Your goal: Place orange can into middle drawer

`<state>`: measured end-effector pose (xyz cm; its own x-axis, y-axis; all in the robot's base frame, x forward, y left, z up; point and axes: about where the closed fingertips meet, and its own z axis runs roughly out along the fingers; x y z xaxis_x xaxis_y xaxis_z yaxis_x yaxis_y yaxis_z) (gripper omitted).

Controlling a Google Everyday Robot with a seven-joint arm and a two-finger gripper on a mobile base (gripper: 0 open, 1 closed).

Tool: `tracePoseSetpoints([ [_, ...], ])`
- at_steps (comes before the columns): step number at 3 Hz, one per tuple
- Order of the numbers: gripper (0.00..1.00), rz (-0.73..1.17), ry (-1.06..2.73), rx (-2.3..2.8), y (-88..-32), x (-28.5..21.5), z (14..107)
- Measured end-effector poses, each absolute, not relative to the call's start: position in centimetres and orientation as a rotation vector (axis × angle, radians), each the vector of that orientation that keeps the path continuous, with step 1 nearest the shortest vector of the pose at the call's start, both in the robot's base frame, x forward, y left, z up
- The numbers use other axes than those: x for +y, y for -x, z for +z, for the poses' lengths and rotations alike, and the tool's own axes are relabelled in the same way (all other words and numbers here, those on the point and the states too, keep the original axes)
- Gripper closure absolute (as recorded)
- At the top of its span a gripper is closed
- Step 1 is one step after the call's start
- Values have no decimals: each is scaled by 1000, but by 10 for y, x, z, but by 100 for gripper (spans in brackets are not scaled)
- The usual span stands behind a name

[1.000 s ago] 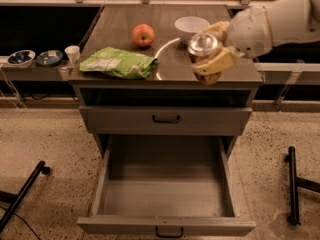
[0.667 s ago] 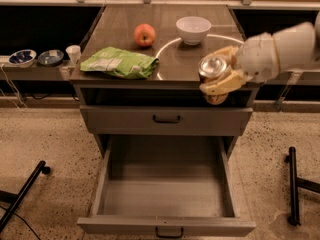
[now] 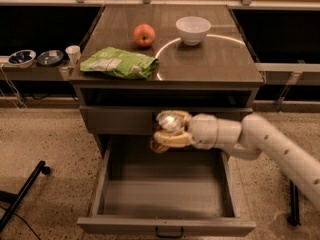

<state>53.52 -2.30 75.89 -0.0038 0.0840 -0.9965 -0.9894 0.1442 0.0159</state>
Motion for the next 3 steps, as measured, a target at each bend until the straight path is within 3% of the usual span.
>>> tracePoseSetpoints([
  [1,100,1309,1009,1223,-493,35,676],
  [3,100,1280,997,1271,-505,36,637],
])
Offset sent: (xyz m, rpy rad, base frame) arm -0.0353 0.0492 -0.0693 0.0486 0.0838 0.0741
